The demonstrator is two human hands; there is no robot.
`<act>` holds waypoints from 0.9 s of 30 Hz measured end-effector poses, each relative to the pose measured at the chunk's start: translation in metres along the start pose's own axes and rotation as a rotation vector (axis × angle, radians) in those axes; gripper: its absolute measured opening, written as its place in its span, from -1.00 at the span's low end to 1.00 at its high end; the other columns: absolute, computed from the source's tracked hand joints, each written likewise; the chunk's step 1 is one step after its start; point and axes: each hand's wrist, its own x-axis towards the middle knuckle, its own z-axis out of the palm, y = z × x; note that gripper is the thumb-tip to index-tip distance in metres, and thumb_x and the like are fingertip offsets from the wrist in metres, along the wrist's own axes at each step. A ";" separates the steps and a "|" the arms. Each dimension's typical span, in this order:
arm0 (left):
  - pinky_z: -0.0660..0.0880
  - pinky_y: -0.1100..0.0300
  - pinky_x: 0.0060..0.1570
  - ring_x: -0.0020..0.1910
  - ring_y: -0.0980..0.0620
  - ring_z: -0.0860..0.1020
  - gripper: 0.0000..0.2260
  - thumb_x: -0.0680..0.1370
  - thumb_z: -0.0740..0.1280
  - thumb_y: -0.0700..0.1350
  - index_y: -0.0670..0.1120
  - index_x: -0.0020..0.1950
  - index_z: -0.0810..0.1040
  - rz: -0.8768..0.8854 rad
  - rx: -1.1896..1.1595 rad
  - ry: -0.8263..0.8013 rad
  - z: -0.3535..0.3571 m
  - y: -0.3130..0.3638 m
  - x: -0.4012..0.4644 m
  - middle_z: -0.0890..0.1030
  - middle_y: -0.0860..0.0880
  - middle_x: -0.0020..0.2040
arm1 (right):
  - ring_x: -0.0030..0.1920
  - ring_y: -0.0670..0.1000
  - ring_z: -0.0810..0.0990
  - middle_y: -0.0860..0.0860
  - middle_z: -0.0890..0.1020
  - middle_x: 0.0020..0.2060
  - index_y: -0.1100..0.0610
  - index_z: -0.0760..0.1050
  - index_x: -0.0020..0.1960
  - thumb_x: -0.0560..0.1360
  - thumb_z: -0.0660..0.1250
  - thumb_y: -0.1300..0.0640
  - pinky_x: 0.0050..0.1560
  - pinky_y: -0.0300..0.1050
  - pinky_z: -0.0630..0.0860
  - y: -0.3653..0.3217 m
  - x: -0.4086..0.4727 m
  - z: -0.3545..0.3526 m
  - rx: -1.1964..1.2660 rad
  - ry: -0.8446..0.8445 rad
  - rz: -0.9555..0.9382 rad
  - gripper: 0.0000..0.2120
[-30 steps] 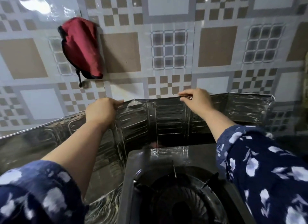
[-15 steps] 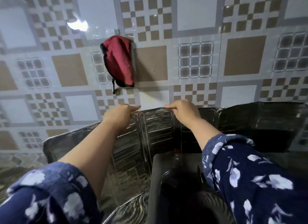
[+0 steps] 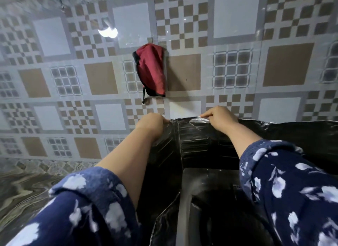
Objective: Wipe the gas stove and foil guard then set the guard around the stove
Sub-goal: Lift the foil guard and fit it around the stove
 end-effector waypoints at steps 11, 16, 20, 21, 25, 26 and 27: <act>0.57 0.06 -0.01 0.05 -0.20 0.60 -0.63 0.49 0.18 -0.37 -0.19 0.25 0.55 -0.099 -0.139 -0.058 0.005 0.040 0.016 0.61 -0.21 0.11 | 0.19 0.14 0.55 0.02 0.56 0.28 -0.05 0.61 0.16 0.59 0.12 0.31 0.02 -0.10 0.46 0.019 0.000 -0.003 -0.007 0.040 0.066 -0.60; 0.65 0.08 -0.24 -0.26 -0.10 0.67 -0.75 0.55 0.23 -0.33 -0.14 0.17 0.56 -0.197 -0.593 -0.157 0.008 0.044 0.013 0.66 -0.16 -0.14 | 0.16 0.17 0.56 0.05 0.53 0.32 -0.10 0.58 0.20 0.59 0.07 0.31 0.03 -0.05 0.54 0.022 -0.005 -0.001 -0.043 0.056 0.071 -0.56; 0.51 0.30 -0.57 -0.49 0.12 0.59 -0.58 0.58 0.24 -0.24 -0.09 0.44 0.33 -0.185 -0.815 -0.161 0.008 0.042 -0.003 0.60 -0.04 -0.24 | 0.00 0.09 0.60 0.01 0.55 0.30 -0.16 0.55 0.22 0.61 0.15 0.20 -0.04 -0.08 0.55 0.027 -0.008 0.001 -0.014 0.058 0.028 -0.64; 0.50 0.31 -0.57 -0.52 0.15 0.58 -0.58 0.59 0.24 -0.22 -0.06 0.45 0.32 -0.186 -0.852 -0.169 0.008 0.041 -0.006 0.58 -0.02 -0.22 | 0.03 0.09 0.60 0.00 0.56 0.29 -0.15 0.55 0.22 0.61 0.17 0.17 0.01 -0.05 0.56 0.027 -0.010 0.001 -0.017 0.056 0.008 -0.67; 0.50 0.32 -0.55 -0.56 0.17 0.58 -0.57 0.58 0.22 -0.28 -0.06 0.44 0.34 -0.207 -0.977 -0.193 0.010 0.037 -0.013 0.59 -0.05 -0.18 | 0.18 0.13 0.57 0.00 0.58 0.27 -0.09 0.59 0.19 0.59 0.22 0.15 0.09 -0.02 0.51 0.028 -0.010 -0.004 -0.009 0.046 0.008 -0.73; 0.52 0.30 -0.53 -0.53 0.15 0.60 -0.57 0.57 0.21 -0.31 -0.08 0.44 0.35 -0.222 -1.011 -0.187 0.010 0.036 -0.012 0.61 -0.08 -0.16 | 0.17 0.12 0.57 0.00 0.59 0.26 -0.08 0.60 0.16 0.59 0.23 0.16 0.06 -0.05 0.51 0.027 -0.007 -0.006 -0.005 0.038 0.019 -0.74; 0.55 0.29 -0.50 -0.50 0.13 0.62 -0.57 0.57 0.21 -0.33 -0.10 0.44 0.35 -0.235 -1.038 -0.183 0.008 0.035 -0.010 0.63 -0.11 -0.13 | 0.15 0.10 0.58 -0.01 0.59 0.24 -0.08 0.61 0.14 0.59 0.22 0.17 0.03 -0.07 0.50 0.025 -0.003 -0.008 -0.002 0.035 0.032 -0.74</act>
